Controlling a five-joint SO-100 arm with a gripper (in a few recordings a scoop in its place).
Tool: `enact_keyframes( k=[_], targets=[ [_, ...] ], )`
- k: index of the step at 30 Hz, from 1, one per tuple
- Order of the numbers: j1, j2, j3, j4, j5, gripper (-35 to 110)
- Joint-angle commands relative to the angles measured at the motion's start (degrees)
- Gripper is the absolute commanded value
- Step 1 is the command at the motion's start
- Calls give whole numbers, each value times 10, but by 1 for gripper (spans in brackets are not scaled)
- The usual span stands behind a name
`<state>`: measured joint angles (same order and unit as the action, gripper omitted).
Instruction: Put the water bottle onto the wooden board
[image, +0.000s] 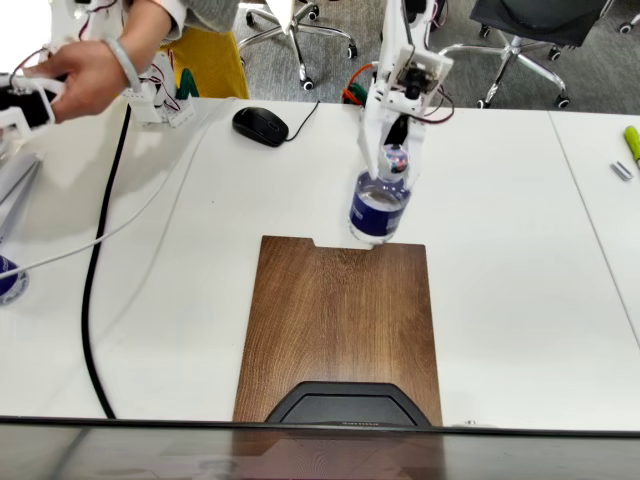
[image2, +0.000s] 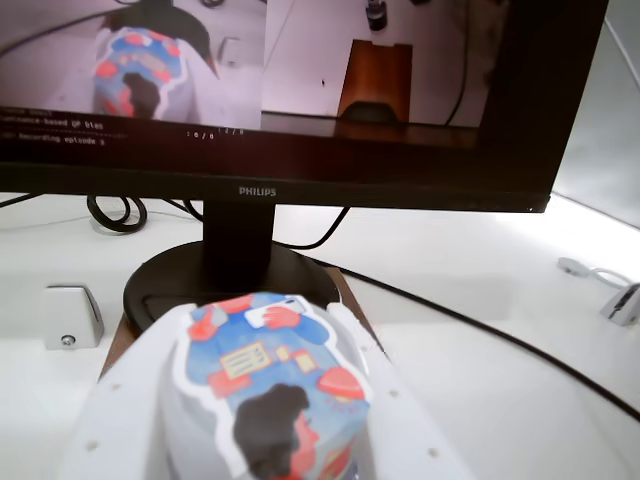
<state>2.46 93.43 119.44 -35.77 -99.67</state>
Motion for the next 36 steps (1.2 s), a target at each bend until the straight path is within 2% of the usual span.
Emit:
enact_keyframes(
  k=[1, 5, 11, 21, 36],
  targets=[
    [13, -40, -42, -49, 2, 0],
    [16, -119, -78, -88, 17, 0],
    [14, -218, -205, -76, 38, 0],
    [13, -327, -321, -71, 70, 0],
    [19, -402, -335, -103, 65, 0]
  ],
)
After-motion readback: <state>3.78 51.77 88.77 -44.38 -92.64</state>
